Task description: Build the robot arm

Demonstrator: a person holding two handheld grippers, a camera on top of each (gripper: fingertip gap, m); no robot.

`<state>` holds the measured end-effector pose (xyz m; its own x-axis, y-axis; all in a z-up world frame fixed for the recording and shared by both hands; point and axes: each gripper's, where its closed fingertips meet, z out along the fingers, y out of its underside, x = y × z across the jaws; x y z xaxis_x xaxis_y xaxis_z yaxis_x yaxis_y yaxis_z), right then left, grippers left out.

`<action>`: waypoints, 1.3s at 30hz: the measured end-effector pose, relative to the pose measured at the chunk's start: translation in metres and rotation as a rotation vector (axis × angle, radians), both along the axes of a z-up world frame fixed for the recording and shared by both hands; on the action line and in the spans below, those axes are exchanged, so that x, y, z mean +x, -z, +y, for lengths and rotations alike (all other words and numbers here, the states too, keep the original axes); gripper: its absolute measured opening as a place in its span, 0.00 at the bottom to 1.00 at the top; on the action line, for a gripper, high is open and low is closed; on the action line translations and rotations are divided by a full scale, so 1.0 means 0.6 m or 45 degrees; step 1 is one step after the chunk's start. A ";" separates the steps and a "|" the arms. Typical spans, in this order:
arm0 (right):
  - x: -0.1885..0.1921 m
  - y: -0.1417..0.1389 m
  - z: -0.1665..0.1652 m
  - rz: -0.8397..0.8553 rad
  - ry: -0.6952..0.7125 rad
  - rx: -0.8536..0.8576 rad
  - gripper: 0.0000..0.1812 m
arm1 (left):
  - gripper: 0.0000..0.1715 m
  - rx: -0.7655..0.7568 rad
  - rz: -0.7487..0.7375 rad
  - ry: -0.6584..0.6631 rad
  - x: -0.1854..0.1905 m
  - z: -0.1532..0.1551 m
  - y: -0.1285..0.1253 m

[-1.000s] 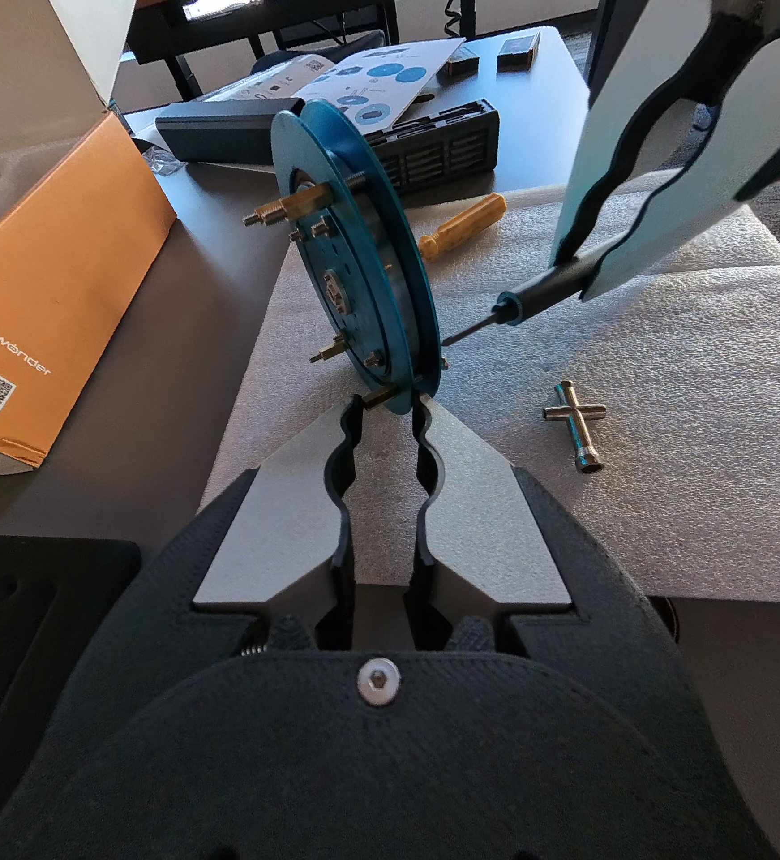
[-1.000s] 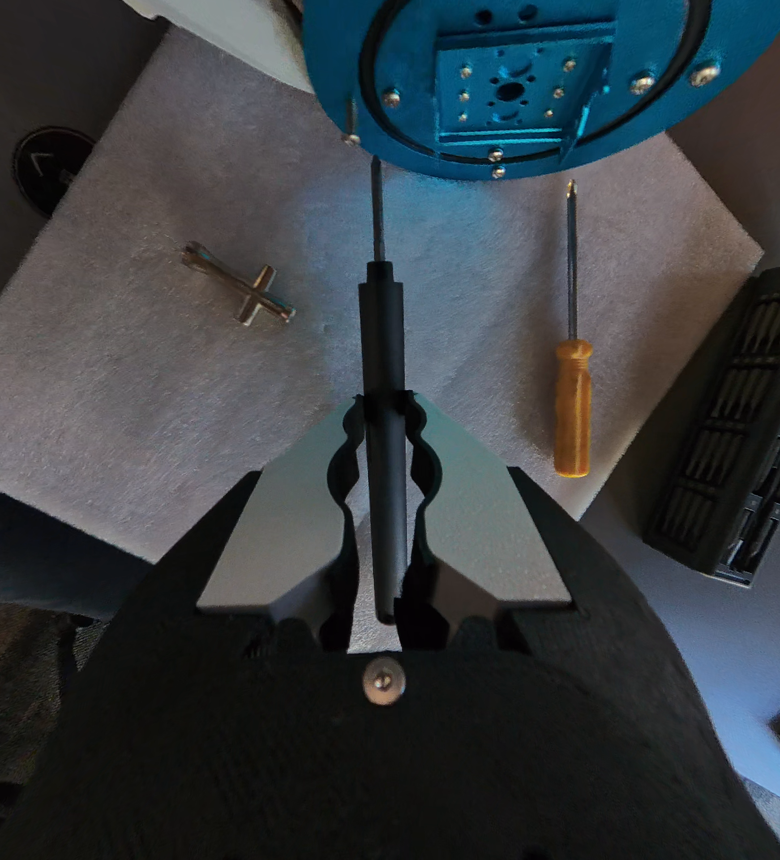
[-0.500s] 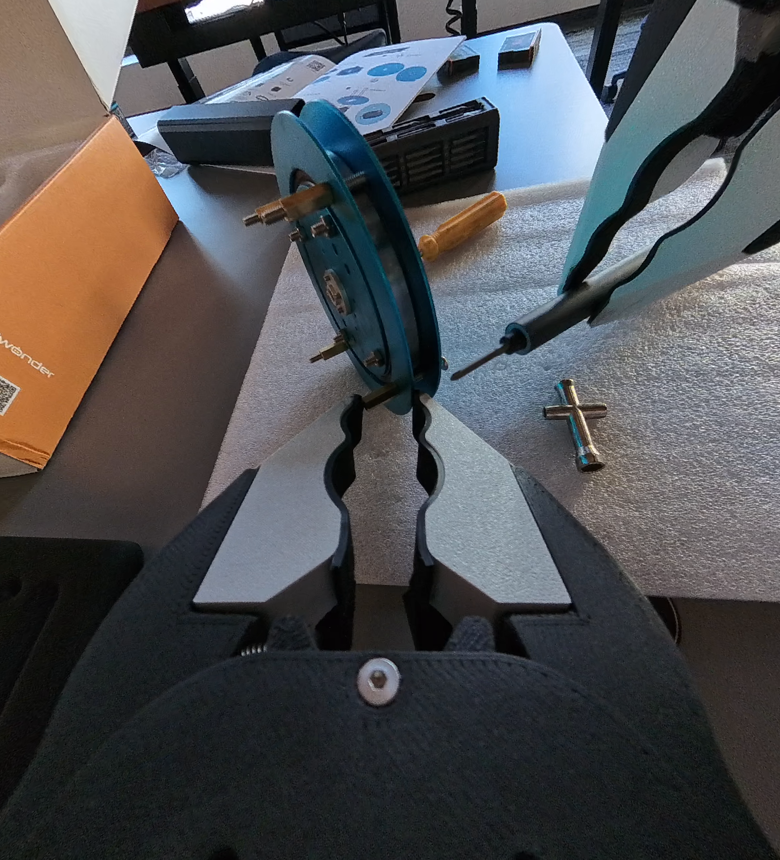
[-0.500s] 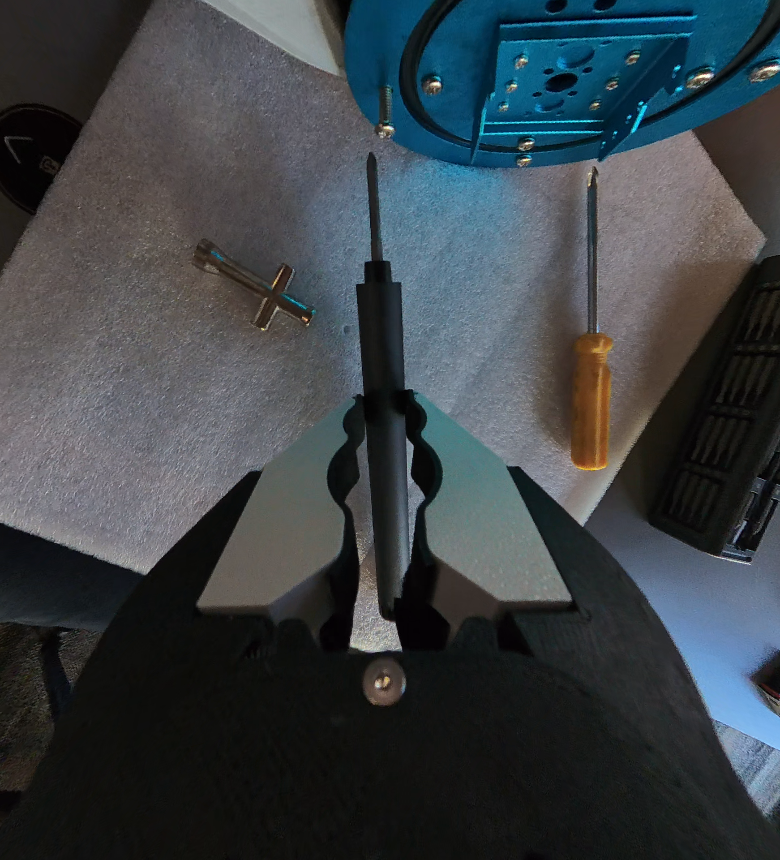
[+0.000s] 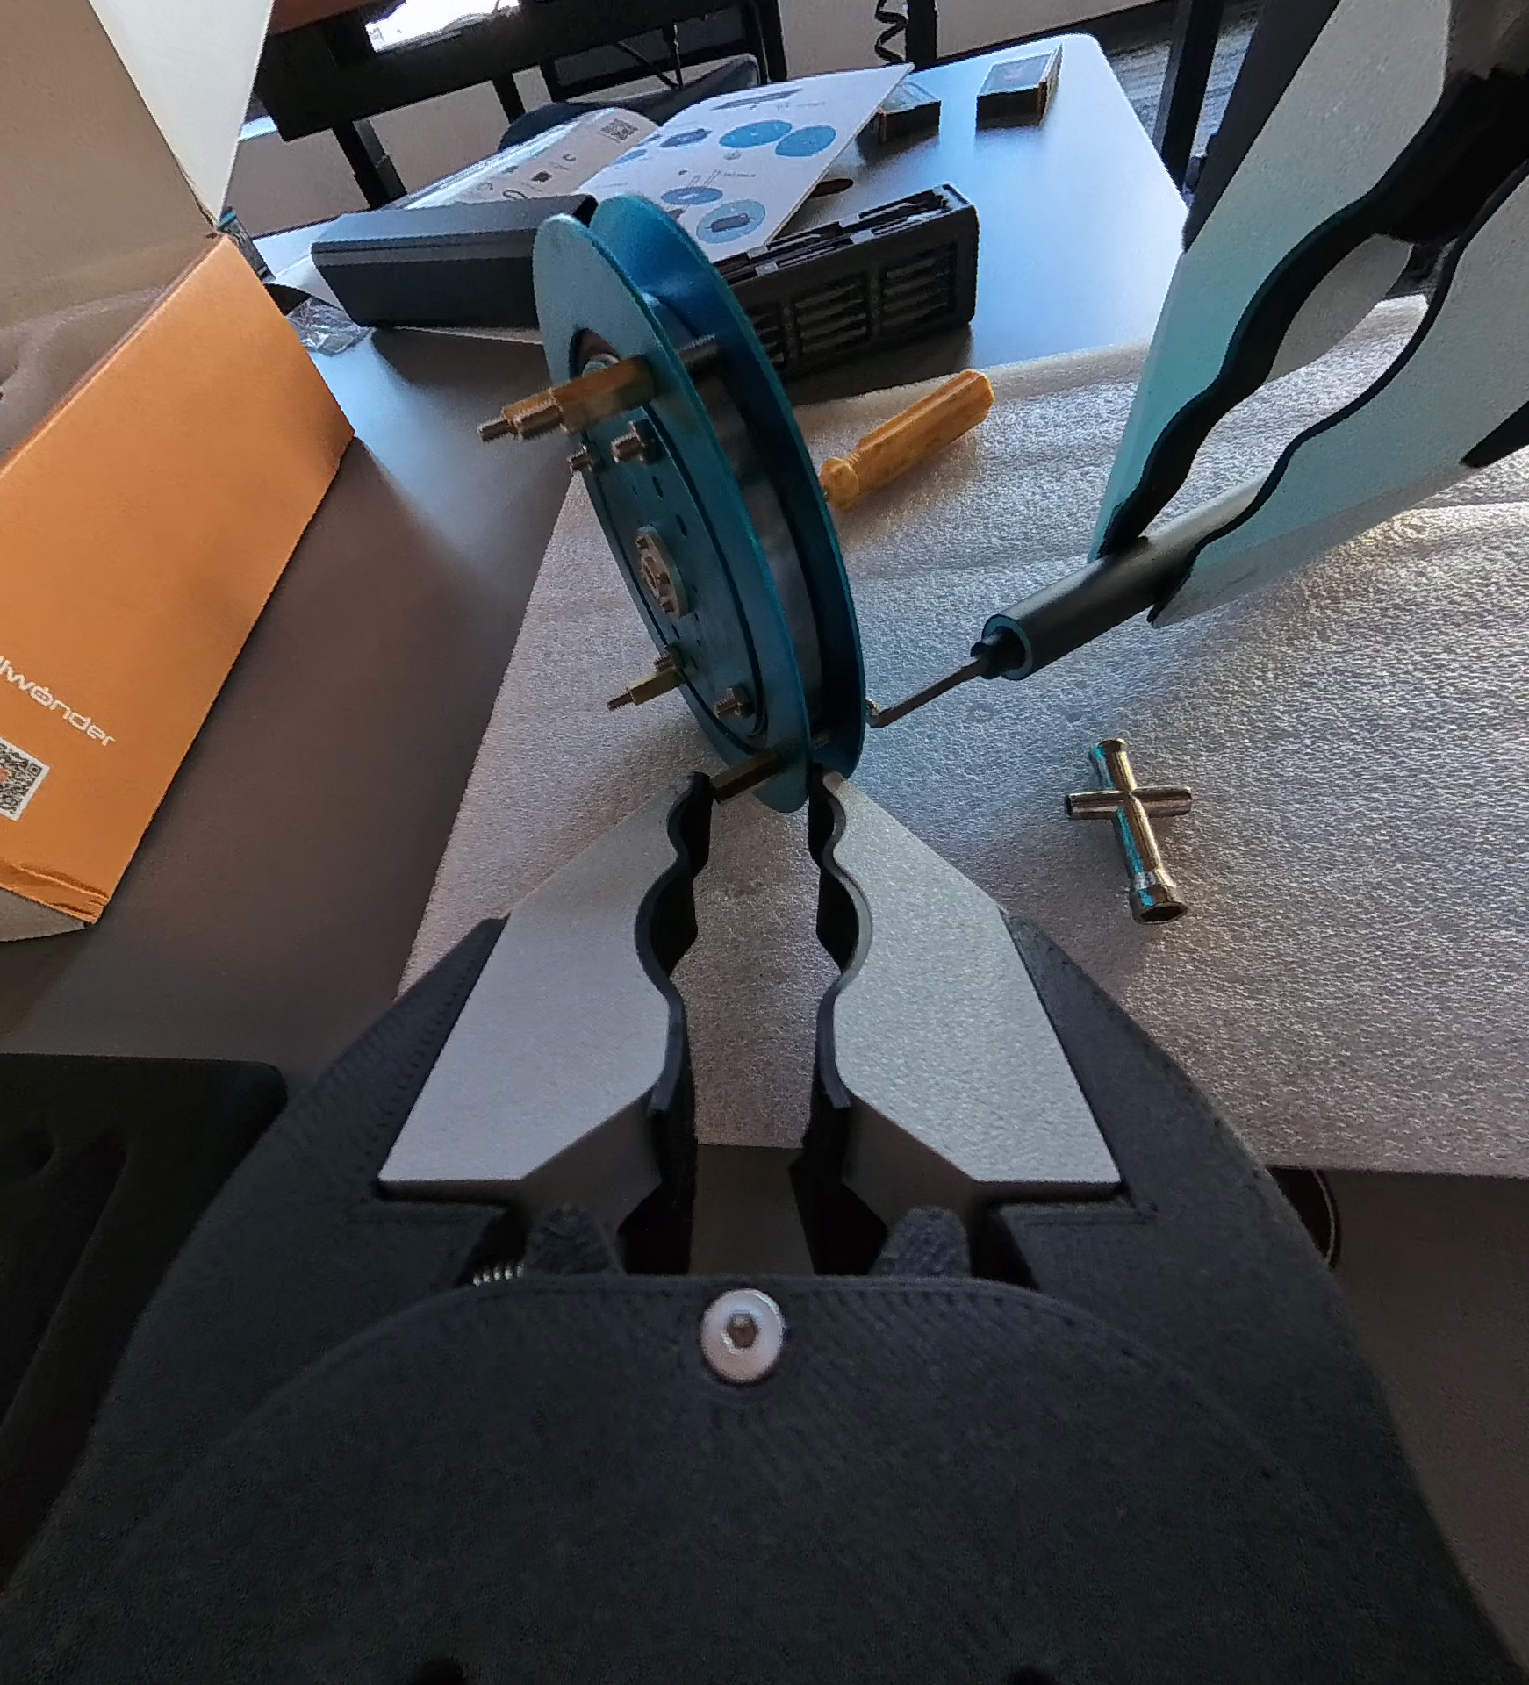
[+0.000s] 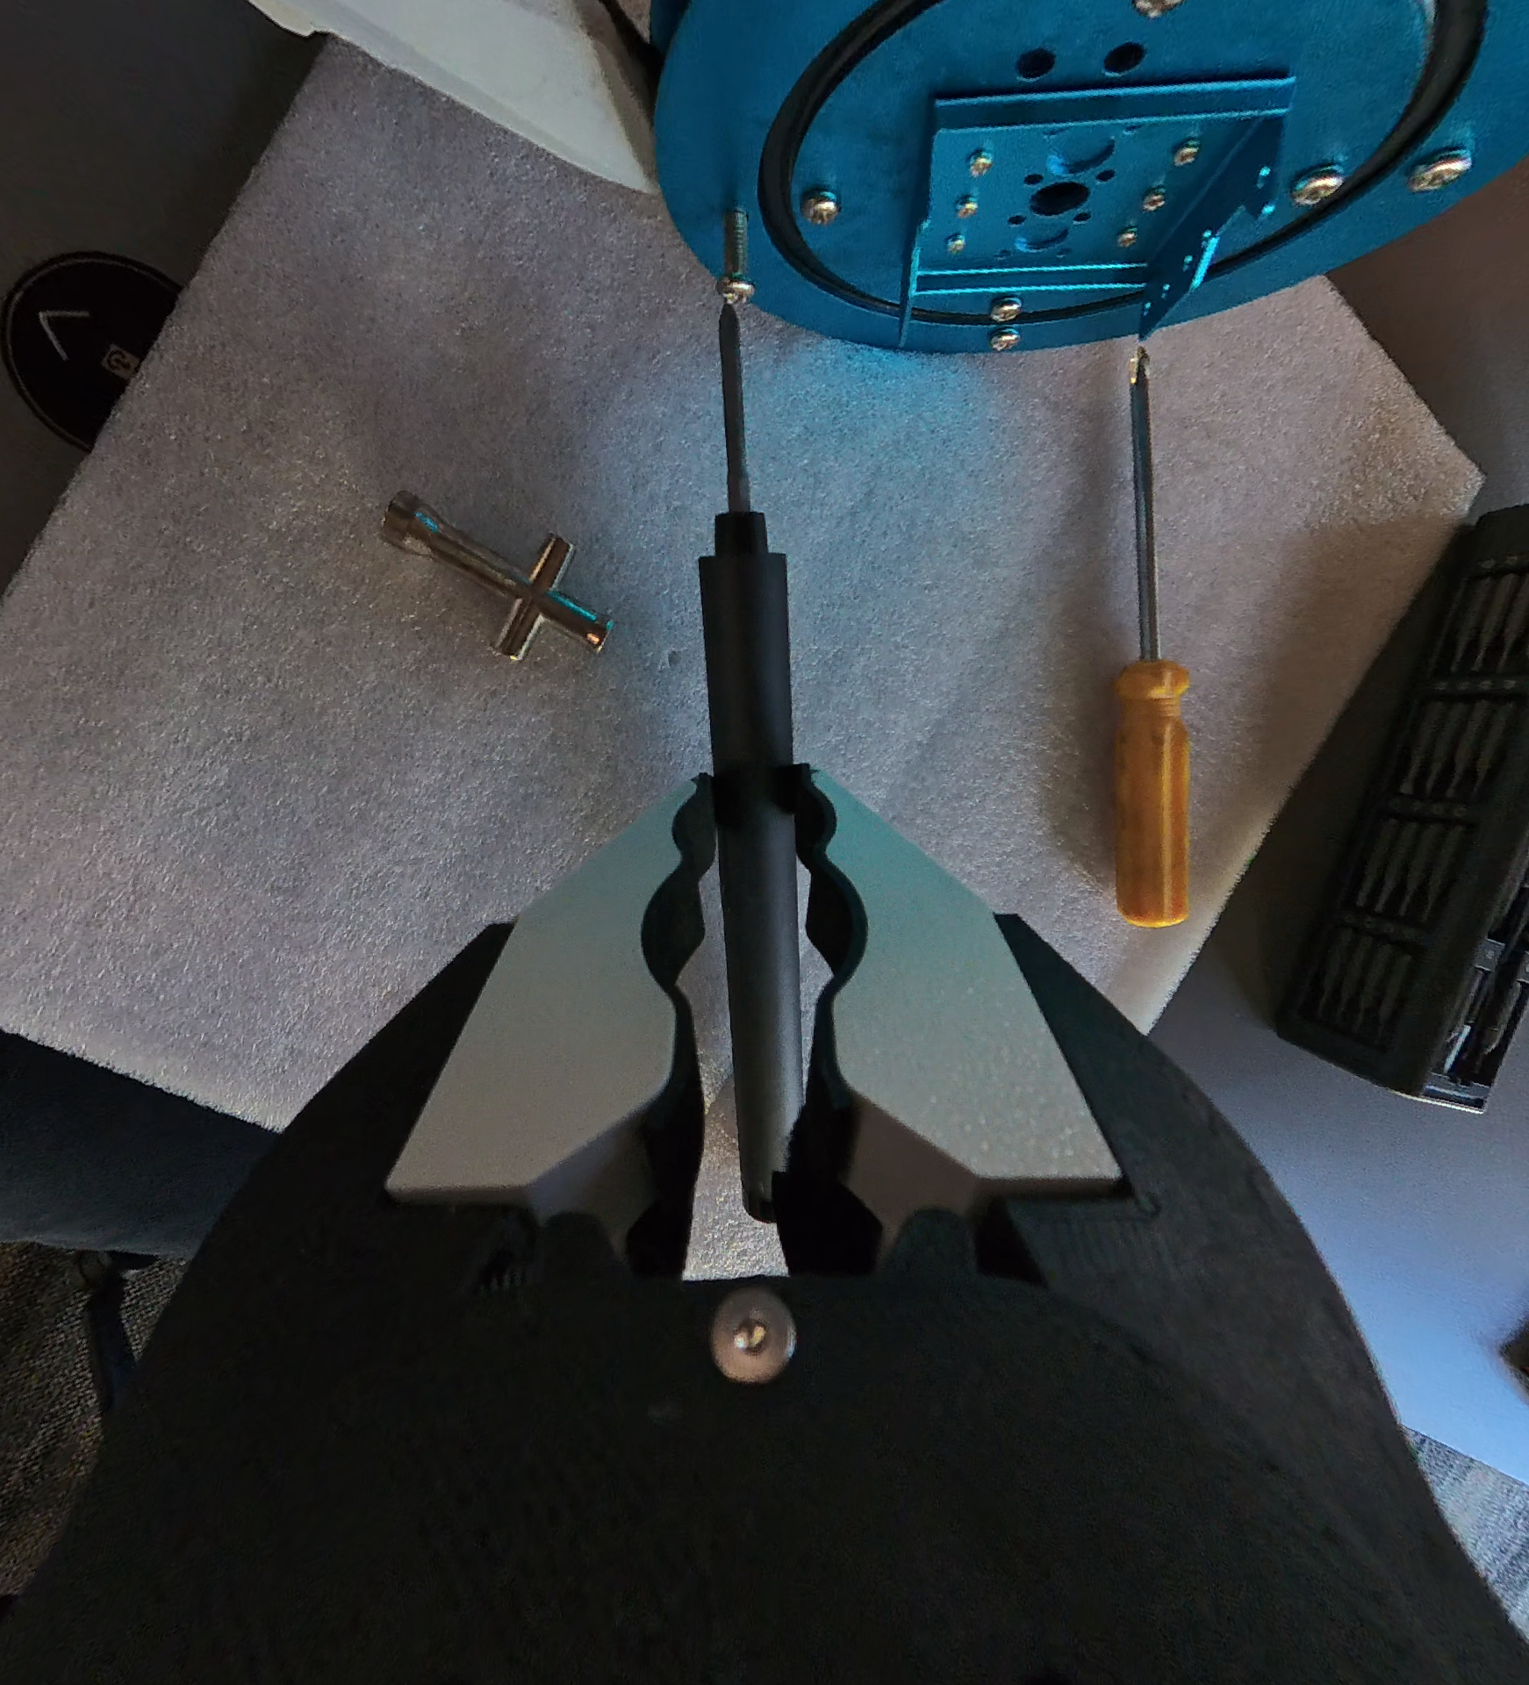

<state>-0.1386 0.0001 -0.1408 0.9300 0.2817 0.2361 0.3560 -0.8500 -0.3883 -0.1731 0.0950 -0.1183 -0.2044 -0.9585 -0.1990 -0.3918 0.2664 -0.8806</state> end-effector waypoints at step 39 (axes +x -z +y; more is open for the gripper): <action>-0.016 -0.039 0.000 -0.091 0.104 0.067 0.08 | 0.11 0.016 -0.012 -0.019 0.001 0.005 -0.001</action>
